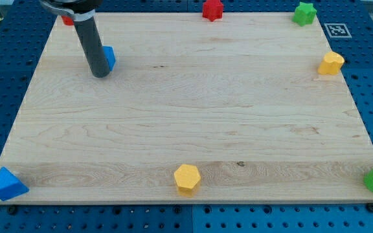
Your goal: Move robot arm to the right side of red circle
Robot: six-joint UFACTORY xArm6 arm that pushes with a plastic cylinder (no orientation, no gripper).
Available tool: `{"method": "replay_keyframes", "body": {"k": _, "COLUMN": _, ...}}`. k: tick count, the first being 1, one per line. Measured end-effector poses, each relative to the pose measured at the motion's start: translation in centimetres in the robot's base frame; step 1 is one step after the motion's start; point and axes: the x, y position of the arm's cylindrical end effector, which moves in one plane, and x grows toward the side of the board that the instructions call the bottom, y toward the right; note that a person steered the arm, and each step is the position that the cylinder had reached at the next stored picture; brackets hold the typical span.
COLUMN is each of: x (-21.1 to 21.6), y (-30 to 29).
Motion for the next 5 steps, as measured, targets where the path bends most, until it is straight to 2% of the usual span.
{"method": "replay_keyframes", "body": {"k": 1, "x": -0.1, "y": -1.0}}
{"method": "replay_keyframes", "body": {"k": 2, "x": -0.4, "y": -5.8}}
{"method": "replay_keyframes", "body": {"k": 3, "x": -0.4, "y": -7.8}}
{"method": "replay_keyframes", "body": {"k": 4, "x": -1.7, "y": -7.8}}
{"method": "replay_keyframes", "body": {"k": 5, "x": -4.6, "y": -5.0}}
